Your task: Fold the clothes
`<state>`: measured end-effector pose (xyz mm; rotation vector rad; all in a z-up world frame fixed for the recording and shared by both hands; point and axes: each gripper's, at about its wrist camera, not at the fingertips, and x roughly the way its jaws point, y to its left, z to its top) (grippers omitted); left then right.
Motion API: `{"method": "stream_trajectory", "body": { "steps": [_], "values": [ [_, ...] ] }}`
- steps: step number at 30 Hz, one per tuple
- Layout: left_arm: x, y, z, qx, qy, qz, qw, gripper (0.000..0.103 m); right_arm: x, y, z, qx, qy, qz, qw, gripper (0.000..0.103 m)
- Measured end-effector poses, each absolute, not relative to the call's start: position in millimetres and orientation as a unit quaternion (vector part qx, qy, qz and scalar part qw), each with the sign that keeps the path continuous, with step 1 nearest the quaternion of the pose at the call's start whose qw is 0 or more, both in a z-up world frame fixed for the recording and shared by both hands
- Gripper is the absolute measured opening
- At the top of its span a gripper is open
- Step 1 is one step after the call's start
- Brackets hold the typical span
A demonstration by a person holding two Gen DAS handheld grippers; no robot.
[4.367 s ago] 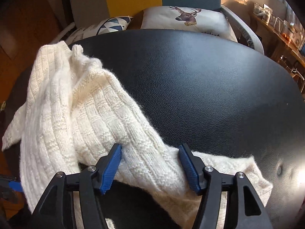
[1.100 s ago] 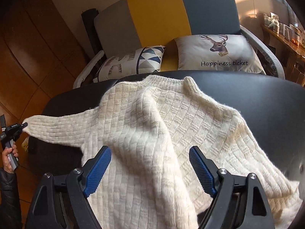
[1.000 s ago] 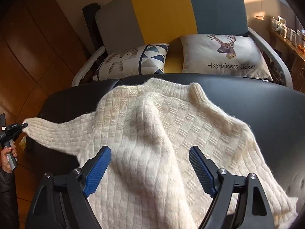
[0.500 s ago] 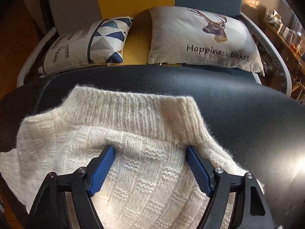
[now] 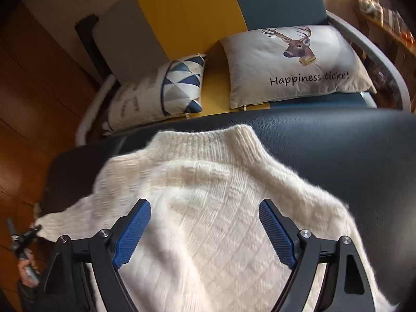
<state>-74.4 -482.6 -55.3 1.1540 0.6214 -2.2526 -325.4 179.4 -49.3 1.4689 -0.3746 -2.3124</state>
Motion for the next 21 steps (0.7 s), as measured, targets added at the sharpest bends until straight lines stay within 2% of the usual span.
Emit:
{"method": "stream_trajectory", "body": {
  "steps": [1, 3, 5, 8, 11, 14, 17, 19, 20, 21],
  "values": [
    [-64, -470, -48, 0.423, 0.241, -0.841, 0.237, 0.017, -311, 197, -44, 0.518, -0.160, -0.817, 0.197, 0.087],
    [-46, -431, -44, 0.428, 0.276, -0.847, 0.150, 0.026, -280, 236, -39, 0.508, -0.221, -0.805, 0.213, 0.087],
    [-29, -387, -45, 0.439, 0.310, -0.842, 0.057, 0.027, -248, 279, -44, 0.504, -0.300, -0.779, 0.221, 0.087],
    [-12, -309, -62, 0.473, 0.307, -0.825, -0.043, 0.027, -205, 328, -69, 0.524, -0.394, -0.729, 0.198, 0.087],
    [4, -237, -83, 0.506, 0.312, -0.795, -0.121, 0.027, -177, 346, -98, 0.532, -0.434, -0.705, 0.175, 0.087],
    [18, -181, -101, 0.530, 0.324, -0.767, -0.161, 0.027, -173, 338, -121, 0.526, -0.473, -0.680, 0.193, 0.087],
    [27, -148, -113, 0.547, 0.333, -0.748, -0.173, 0.027, -183, 312, -134, 0.531, -0.464, -0.677, 0.208, 0.083],
    [29, -135, -118, 0.555, 0.336, -0.741, -0.173, 0.027, -188, 297, -140, 0.531, -0.447, -0.693, 0.193, 0.051],
    [30, -130, -118, 0.558, 0.331, -0.741, -0.175, 0.029, -190, 291, -142, 0.531, -0.434, -0.703, 0.188, 0.042],
    [31, -125, -119, 0.561, 0.326, -0.741, -0.176, 0.029, -192, 285, -145, 0.540, -0.417, -0.710, 0.178, 0.017]
  ]
}}
